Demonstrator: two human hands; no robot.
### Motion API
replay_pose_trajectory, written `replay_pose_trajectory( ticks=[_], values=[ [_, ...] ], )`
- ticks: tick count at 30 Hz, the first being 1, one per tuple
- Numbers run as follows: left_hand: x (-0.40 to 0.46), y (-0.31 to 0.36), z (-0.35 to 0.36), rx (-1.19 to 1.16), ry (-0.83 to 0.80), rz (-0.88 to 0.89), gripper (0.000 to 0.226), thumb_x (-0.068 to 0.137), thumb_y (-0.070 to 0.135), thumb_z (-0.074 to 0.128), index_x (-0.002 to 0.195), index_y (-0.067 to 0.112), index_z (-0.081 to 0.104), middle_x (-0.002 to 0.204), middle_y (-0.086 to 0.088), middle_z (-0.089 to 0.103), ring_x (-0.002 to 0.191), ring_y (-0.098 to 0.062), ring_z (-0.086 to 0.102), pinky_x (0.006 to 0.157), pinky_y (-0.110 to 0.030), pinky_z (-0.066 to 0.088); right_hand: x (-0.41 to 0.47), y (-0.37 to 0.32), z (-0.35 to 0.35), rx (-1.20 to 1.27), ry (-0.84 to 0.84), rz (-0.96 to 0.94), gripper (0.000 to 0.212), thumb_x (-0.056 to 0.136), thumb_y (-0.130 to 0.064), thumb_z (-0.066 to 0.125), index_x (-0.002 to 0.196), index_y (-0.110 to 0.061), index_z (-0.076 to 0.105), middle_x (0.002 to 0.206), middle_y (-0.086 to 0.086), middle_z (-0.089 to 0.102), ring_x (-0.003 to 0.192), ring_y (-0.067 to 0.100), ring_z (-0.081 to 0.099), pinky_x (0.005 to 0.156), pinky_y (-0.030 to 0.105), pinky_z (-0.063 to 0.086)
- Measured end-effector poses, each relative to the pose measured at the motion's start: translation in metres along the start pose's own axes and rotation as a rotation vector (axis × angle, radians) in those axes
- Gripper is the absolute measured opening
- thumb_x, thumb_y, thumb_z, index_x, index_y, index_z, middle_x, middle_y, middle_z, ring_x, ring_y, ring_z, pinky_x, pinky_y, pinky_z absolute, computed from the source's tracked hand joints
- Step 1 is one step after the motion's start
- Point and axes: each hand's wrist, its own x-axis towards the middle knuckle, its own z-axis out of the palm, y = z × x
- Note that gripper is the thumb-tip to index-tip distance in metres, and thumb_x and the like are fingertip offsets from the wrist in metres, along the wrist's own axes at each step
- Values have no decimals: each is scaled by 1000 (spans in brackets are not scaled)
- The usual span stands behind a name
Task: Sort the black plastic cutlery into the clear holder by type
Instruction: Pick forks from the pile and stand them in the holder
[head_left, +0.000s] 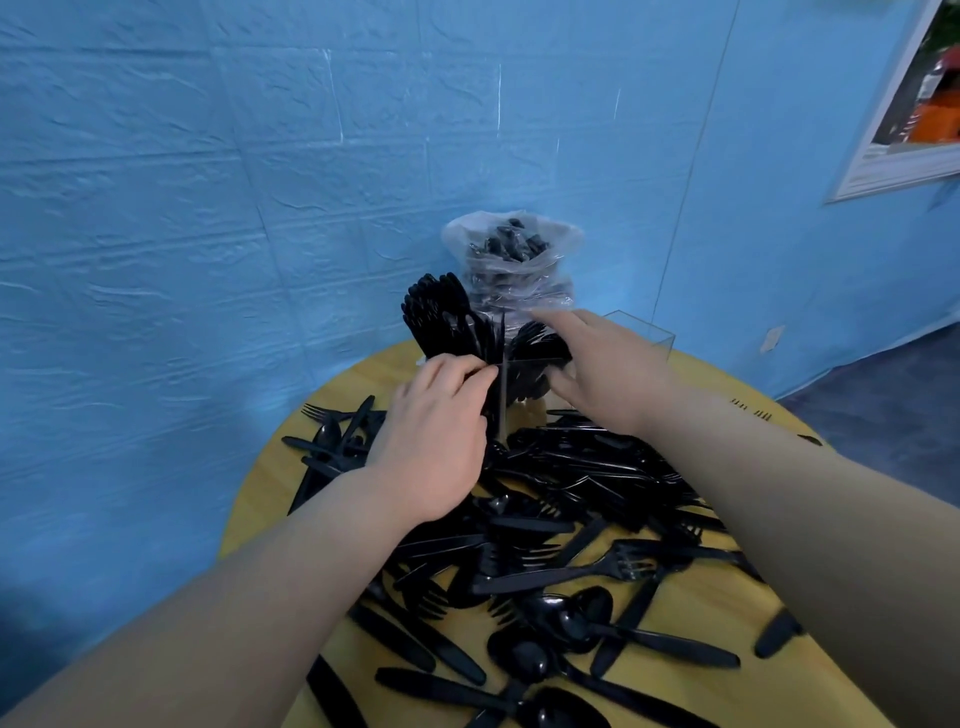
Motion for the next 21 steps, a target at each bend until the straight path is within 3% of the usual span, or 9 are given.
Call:
replay_pose_trajectory(
  ticks=[4,8,15,21],
  values=[
    [2,-1,1,-11,3,2,52,97,20,43,148,19,30,149,4,31,138,-17,23,112,-36,27,6,-2,6,54,134,-14,34,91,-23,58,124,-22,55,123,1,52,105,23,54,76,27,37],
    [3,-2,2,-23,5,1,52,97,19,43,148,19,30,148,4,31,137,-16,24,112,-36,29,10,-3,8,142,157,13,24,86,-24,65,109,-19,61,115,-1,56,102,21,54,82,30,43],
    [2,-3,3,-41,15,2,53,97,19,44,148,19,30,147,5,30,137,-15,23,112,-35,29,11,-10,11,56,245,1,20,89,-22,61,108,-14,62,106,2,64,100,23,56,80,33,42],
    [2,-4,2,-54,14,8,53,97,17,45,148,18,31,148,4,31,137,-16,24,112,-35,28,5,-13,9,103,189,-59,34,87,-23,65,120,-17,59,116,1,62,101,20,57,83,28,39]
  ],
)
